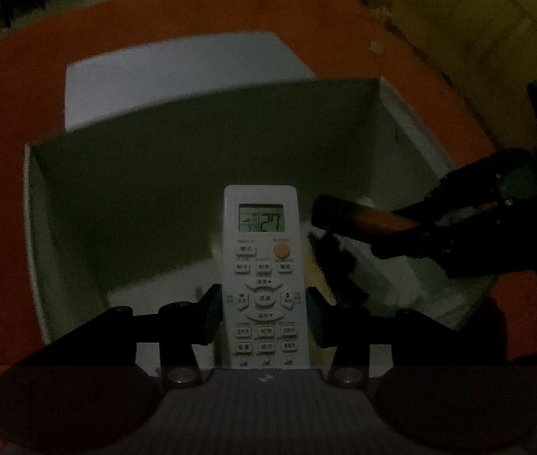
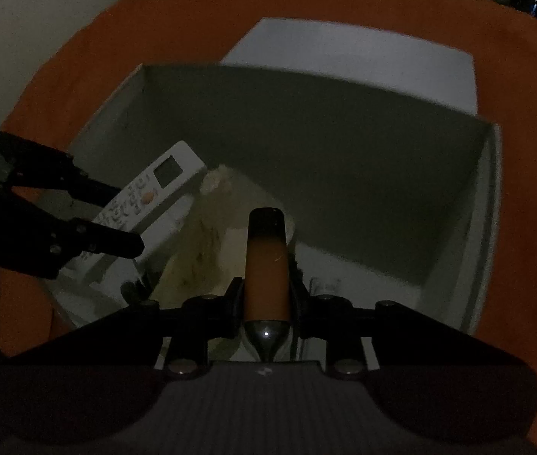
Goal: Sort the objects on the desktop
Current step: 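Carry the remote and amber bottle into the white box with both tools, then open the left tool to drop the remote while the right tool releases the bottle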
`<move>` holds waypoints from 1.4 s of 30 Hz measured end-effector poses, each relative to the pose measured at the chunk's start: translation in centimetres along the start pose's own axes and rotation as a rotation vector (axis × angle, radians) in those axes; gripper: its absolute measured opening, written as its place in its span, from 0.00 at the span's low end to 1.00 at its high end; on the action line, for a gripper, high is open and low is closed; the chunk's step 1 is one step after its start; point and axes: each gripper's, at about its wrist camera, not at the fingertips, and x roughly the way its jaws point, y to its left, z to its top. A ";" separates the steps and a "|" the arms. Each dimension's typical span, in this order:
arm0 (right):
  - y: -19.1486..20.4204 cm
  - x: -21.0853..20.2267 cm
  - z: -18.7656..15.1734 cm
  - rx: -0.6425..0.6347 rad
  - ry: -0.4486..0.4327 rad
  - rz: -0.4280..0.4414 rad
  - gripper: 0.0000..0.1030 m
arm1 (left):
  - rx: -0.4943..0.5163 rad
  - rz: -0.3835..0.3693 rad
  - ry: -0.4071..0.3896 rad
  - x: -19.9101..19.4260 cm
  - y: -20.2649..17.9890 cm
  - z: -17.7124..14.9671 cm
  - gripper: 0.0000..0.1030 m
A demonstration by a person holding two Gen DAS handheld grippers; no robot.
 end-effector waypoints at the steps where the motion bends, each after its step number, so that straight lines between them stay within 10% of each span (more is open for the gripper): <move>1: 0.1 0.4 -0.2 -0.004 0.008 -0.001 0.27 | 0.005 0.005 0.004 0.3 -0.1 -0.3 0.39; 28: 1.6 3.9 -1.5 -0.119 0.073 -0.114 0.27 | 0.028 0.072 0.065 3.9 -0.3 -2.2 0.40; 34: 1.8 3.9 -1.2 -0.107 0.069 -0.156 0.50 | 0.014 0.042 0.016 3.0 -0.3 -1.9 0.93; 42: 1.4 2.4 -1.0 -0.051 0.026 -0.140 0.76 | -0.019 0.006 -0.011 1.6 -0.4 -1.3 0.95</move>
